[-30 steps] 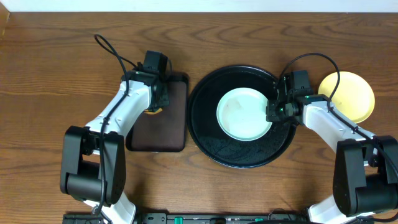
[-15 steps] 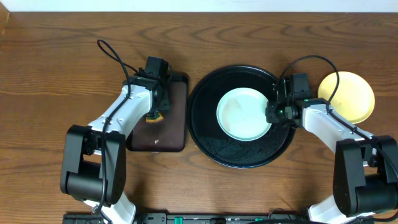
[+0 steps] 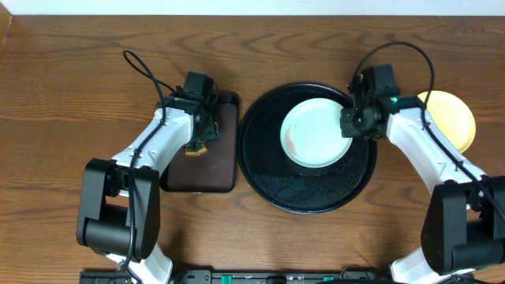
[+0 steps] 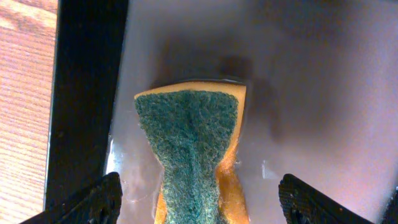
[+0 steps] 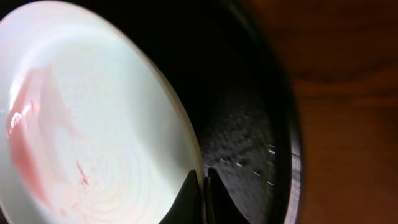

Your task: Clean dirty plates on tray and stack at the side

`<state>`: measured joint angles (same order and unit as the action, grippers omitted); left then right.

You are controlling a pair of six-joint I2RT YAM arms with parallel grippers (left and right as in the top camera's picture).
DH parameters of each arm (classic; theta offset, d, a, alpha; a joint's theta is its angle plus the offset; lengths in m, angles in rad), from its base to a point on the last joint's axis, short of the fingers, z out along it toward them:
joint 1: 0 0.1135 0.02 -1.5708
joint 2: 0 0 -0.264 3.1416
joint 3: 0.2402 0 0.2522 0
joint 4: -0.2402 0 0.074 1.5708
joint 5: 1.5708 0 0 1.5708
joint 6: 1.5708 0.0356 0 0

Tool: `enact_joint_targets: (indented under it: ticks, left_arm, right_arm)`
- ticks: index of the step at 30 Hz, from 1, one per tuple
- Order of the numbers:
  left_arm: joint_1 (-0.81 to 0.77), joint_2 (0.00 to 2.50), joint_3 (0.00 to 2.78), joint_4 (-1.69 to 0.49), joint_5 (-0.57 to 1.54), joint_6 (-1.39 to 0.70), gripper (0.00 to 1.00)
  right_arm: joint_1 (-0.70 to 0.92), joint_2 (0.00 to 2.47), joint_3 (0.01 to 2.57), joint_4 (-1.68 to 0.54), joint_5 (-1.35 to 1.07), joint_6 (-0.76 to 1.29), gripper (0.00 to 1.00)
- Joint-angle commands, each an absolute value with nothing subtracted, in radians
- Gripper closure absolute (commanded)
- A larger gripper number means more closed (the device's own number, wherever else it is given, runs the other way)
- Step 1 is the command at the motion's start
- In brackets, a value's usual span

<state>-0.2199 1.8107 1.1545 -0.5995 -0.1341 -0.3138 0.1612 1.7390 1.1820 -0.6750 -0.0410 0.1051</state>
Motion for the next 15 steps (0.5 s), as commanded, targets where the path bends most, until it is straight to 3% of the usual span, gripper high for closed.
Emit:
enact_joint_targets:
  ticks: [1,6,15]
  left_arm:
    - [-0.221,1.827,1.150,-0.600,-0.140,-0.309,0.18]
    - [-0.221,1.827,1.150,-0.600,-0.140,-0.309,0.18]
    - [-0.221,1.827,1.150,-0.600,-0.140,-0.309,0.18]
  right_arm:
    - [0.268,1.712,1.299,-0.738,0.192,0.036,0.99]
    - [0.384,1.711,1.333,-0.752,0.430,-0.026,0.99]
    - [0.648,1.710,1.350,-0.710,1.088,-0.075,0.99]
